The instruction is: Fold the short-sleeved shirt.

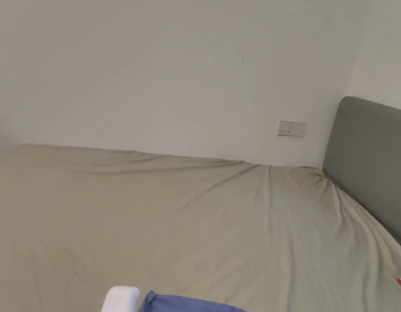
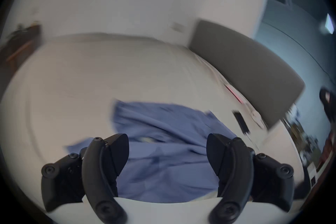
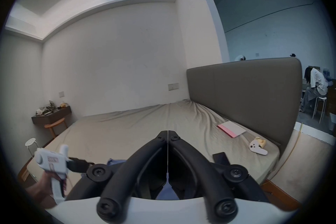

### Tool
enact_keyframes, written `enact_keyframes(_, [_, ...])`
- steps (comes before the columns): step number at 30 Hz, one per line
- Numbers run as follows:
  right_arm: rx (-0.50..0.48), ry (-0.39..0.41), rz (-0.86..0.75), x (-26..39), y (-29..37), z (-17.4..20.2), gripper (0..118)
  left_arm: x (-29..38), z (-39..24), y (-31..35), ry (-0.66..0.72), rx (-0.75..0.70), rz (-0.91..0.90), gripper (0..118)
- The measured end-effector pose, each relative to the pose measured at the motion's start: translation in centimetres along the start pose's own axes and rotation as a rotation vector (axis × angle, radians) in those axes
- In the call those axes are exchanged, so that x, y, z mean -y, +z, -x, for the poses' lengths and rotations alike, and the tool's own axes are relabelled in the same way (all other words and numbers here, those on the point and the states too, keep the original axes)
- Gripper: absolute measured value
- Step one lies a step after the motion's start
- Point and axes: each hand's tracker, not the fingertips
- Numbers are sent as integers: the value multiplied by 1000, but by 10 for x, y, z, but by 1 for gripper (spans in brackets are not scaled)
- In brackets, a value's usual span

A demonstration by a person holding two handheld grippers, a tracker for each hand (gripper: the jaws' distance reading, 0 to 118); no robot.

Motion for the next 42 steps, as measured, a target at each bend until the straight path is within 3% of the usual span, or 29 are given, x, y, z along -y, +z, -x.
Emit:
enact_keyframes(3, [-60, 3, -8, 2, -5, 25, 1, -7, 47, 62, 49, -93, -72, 88])
enact_keyframes(4, [-83, 5, -6, 4, -8, 34, 1, -3, 59, 79, 65, -98, -89, 78])
enact_keyframes(6, [-130, 8, 13, 9, -15, 53, 1, 11, 77, 108, 86, -145, -117, 12])
enact_keyframes(7, [-149, 7, 26, 11, -17, 61, 1, 17, 83, 112, 96, -191, -106, 0])
enact_keyframes(9, [-203, -3, 54, 17, -23, 77, 1, 31, 93, 118, 73, -285, -121, 0])
enact_keyframes(13, [-257, 10, 85, 22, -25, 101, 1, 33, 94, 106, 69, -242, -66, 4])
enact_keyframes(15, [-263, 52, 84, 21, -27, 111, 1, 23, 99, 81, 82, -208, 13, 31])
enact_keyframes(16, [-266, 68, 82, 20, -27, 113, 1, 18, 101, 68, 86, -192, 51, 31])
enact_keyframes(17, [-267, 81, 79, 18, -28, 115, 1, 17, 104, 47, 105, -180, 85, 79])
enact_keyframes(18, [-268, 91, 76, 17, -29, 117, 1, 17, 109, 26, 125, -165, 104, 94])
enact_keyframes(24, [-231, 153, 98, 14, -41, 112, 2, 45, 124, -99, 39, -262, 306, 94])
enact_keyframes(28, [-180, 202, 118, 13, -50, 99, 2, 81, 141, -149, 111, -272, 435, 91])
enact_keyframes(29, [-163, 212, 131, 15, -54, 95, 2, 84, 130, -135, 58, -322, 296, 61])
enact_keyframes(30, [-146, 219, 142, 18, -57, 91, 4, 86, 122, -124, 10, -370, 147, 10])
enact_keyframes(32, [-133, 227, 173, 25, -67, 84, 12, 87, 113, -124, -18, -419, 175, 5])
enact_keyframes(35, [-154, 266, 282, 30, -98, 82, 18, 87, 108, -116, 14, -299, 241, 5])
enact_keyframes(36, [-158, 282, 273, 30, -110, 84, 19, 85, 106, -109, 3, -323, 219, 5])
enact_keyframes(37, [-168, 305, 267, 32, -120, 85, 26, 82, 105, -104, -3, -313, 204, 5])
enact_keyframes(39, [-223, 383, 285, 41, -160, 92, 79, 71, 103, -87, 39, -275, 152, 5])
enact_keyframes(40, [-252, 426, 338, 49, -185, 95, 94, 67, 102, -78, 62, -253, 123, 5])
enact_keyframes(42, [-334, 529, 560, 75, -248, 100, 95, 57, 96, -59, 60, -239, 95, 5])
